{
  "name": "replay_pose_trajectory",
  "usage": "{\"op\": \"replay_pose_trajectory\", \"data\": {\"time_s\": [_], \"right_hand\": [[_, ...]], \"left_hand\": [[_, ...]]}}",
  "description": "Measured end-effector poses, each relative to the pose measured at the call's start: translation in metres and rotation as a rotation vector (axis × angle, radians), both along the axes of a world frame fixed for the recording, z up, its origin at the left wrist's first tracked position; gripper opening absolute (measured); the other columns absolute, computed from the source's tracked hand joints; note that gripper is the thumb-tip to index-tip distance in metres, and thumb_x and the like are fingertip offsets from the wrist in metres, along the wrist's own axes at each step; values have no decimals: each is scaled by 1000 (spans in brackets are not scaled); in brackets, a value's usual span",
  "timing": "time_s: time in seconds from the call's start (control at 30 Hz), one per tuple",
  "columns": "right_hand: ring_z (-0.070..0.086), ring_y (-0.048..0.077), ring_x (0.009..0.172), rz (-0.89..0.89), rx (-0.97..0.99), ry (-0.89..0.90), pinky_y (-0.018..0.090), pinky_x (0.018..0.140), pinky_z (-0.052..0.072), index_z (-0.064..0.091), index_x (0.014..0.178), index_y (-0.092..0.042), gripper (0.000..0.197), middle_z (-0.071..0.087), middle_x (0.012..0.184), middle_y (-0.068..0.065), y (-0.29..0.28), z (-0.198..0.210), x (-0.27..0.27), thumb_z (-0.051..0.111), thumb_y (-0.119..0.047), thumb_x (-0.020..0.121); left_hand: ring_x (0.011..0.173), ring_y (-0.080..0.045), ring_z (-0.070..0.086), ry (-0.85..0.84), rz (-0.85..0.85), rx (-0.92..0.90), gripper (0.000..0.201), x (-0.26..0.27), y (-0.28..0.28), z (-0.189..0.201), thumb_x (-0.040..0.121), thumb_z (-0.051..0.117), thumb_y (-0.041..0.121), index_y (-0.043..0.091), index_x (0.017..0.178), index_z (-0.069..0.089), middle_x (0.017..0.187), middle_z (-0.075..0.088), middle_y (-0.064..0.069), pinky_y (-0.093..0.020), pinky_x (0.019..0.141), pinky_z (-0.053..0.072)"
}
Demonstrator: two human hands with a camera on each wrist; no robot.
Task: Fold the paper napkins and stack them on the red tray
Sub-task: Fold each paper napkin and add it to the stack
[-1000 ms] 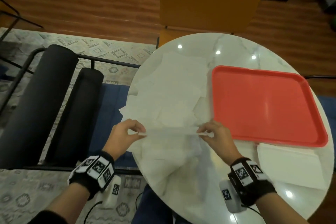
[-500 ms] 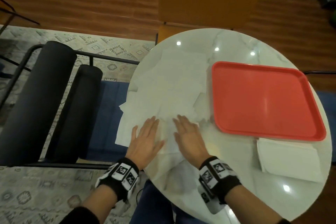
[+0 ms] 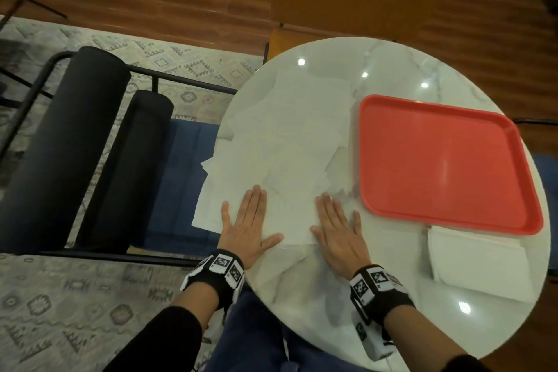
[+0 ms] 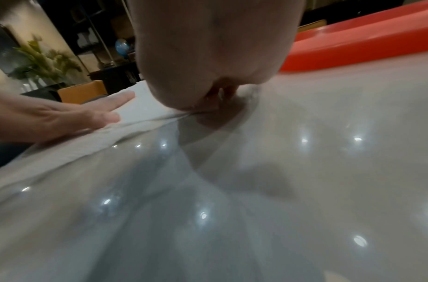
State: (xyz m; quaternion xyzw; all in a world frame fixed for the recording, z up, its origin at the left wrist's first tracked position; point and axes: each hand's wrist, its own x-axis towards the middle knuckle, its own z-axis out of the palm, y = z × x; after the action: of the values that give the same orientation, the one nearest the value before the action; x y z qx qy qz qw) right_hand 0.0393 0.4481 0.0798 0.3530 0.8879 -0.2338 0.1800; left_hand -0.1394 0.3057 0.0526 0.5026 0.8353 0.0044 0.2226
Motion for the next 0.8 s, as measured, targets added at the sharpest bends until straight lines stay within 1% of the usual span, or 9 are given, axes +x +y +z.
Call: {"op": "replay_pose_trajectory", "data": {"time_s": [0.07,0.13,0.23,0.3,0.43,0.53,0.6,0.7,0.8], "right_hand": [[-23,1,139,-19,-13,9,46,115,-13,-20,145,-33,57,-27,150,-18,1,0,3,15,-43,101],[-23,1,140,-24,-19,16,47,115,-12,-20,145,-32,58,-27,150,-17,1,0,2,16,-42,101],[-21,2,140,-25,-35,23,47,114,-12,-20,145,-30,58,-27,150,-17,1,2,1,17,-41,101],[-20,3,141,-13,-44,30,47,114,-12,-18,147,-29,58,-27,150,-17,1,3,2,17,-40,102],[-15,8,145,20,-72,1,53,115,-8,-15,149,-24,60,-23,155,-11,6,9,1,20,-38,102],[-7,16,147,63,-84,-6,58,113,-3,-9,151,-22,66,-10,160,-3,12,28,-4,33,-30,101],[-2,22,148,57,-108,136,57,114,-1,-5,152,-24,75,0,161,2,16,50,-6,46,-26,96],[-2,22,148,52,-110,263,57,114,-4,21,148,-31,72,6,160,3,25,88,1,61,-33,88],[30,22,141,-95,-137,295,61,114,10,63,106,-31,24,44,145,-4,48,113,29,68,-33,82]], "left_hand": [[146,-17,2,12,7,8,90,0,1,0,88,7,72,7,149,16,158,13,-6,-63,102,23],[139,-19,23,60,7,65,81,0,3,4,90,19,66,9,145,31,153,31,-7,-63,97,35],[106,-22,55,145,28,206,58,-1,10,17,86,37,47,13,133,46,130,56,-8,-46,83,38],[89,-24,57,199,70,238,52,-4,17,28,81,51,40,14,127,50,112,61,-6,-41,77,35],[105,-24,44,102,185,60,44,-12,34,49,80,58,40,24,121,54,113,55,-2,-37,81,18],[111,-22,41,85,154,1,29,-12,43,69,82,58,38,28,110,61,115,51,1,-38,90,19],[108,-20,47,-21,118,17,22,-4,49,90,82,60,35,27,102,62,111,55,4,-38,92,23],[100,-20,59,-382,73,141,10,15,54,129,82,64,26,23,91,59,100,64,4,-35,90,42],[85,-13,59,-553,42,302,7,37,61,169,84,66,22,27,84,62,89,67,5,-18,68,44]]}}
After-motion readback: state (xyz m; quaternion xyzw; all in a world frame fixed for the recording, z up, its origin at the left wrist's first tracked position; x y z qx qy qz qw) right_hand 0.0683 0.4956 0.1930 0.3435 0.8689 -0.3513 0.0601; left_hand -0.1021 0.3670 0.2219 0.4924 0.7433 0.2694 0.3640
